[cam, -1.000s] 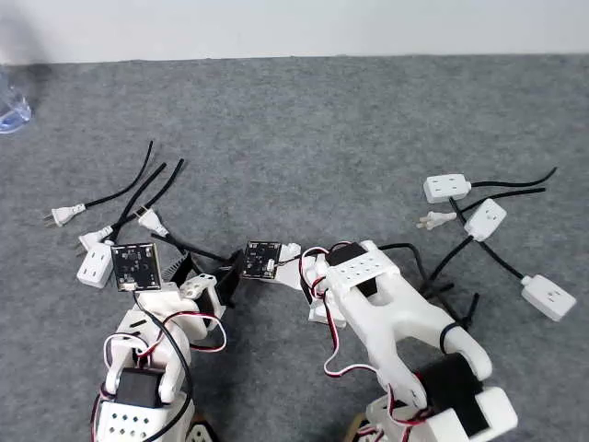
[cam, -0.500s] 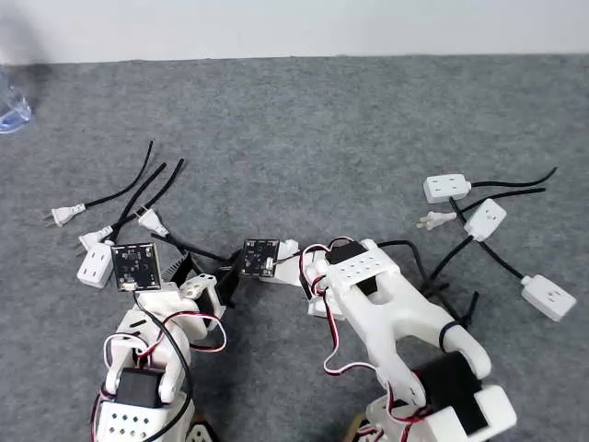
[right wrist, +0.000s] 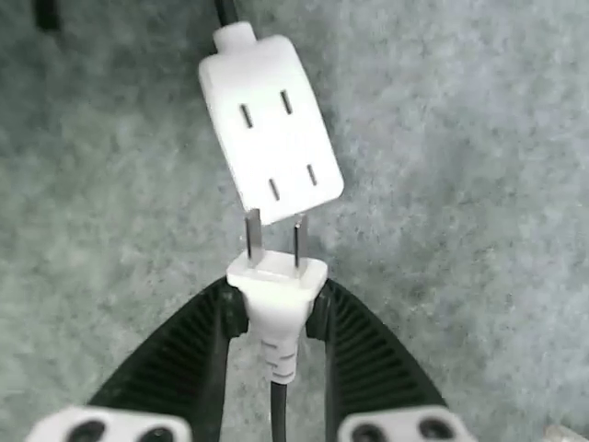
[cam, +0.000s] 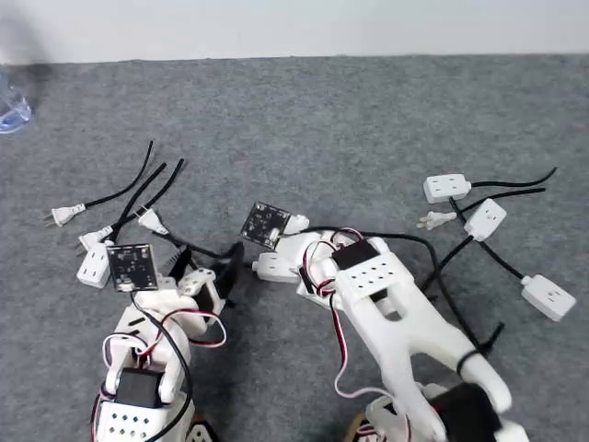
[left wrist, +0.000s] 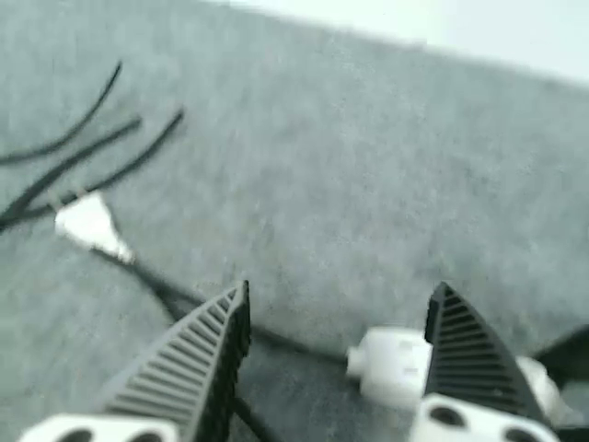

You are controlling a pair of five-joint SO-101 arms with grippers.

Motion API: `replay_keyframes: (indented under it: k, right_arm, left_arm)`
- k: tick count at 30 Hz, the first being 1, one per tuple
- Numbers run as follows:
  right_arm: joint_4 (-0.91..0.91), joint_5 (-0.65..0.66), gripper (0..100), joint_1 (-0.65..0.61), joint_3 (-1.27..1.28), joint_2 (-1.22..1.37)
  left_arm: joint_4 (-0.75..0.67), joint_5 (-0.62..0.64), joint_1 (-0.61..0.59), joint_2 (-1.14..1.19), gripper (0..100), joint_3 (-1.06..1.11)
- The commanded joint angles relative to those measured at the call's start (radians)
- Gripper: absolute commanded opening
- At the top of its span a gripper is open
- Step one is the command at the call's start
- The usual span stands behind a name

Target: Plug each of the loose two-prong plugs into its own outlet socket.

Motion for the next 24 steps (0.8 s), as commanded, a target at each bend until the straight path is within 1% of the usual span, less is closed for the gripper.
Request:
replay_keyframes:
  k: [1, 3, 6, 8, 10, 16, 24]
  right_arm:
    - [0.101, -0.061, 0.9, -0.036, -0.100, -0.091]
    - [0.171, -0.086, 0.9, -0.073, -0.155, -0.105]
    - [0.268, -0.123, 0.9, -0.137, -0.258, -0.114]
    - [0.320, -0.152, 0.9, -0.165, -0.324, -0.114]
    - [0.363, -0.167, 0.9, -0.176, -0.371, -0.108]
    - [0.412, -0.178, 0.9, -0.174, -0.419, -0.134]
    - [0.492, -0.209, 0.9, -0.183, -0.493, -0.206]
  left_arm:
    - [-0.163, 0.081, 0.014, -0.008, 29, -0.012]
    - [-0.190, 0.097, 0.055, -0.008, 29, -0.012]
    - [-0.190, 0.097, 0.143, -0.003, 29, -0.012]
    - [-0.180, 0.097, 0.169, -0.005, 29, -0.012]
    - [-0.172, 0.097, 0.169, -0.008, 29, -0.012]
    - [-0.132, 0.097, 0.167, -0.008, 29, -0.012]
    - [-0.132, 0.097, 0.167, -0.008, 29, -0.012]
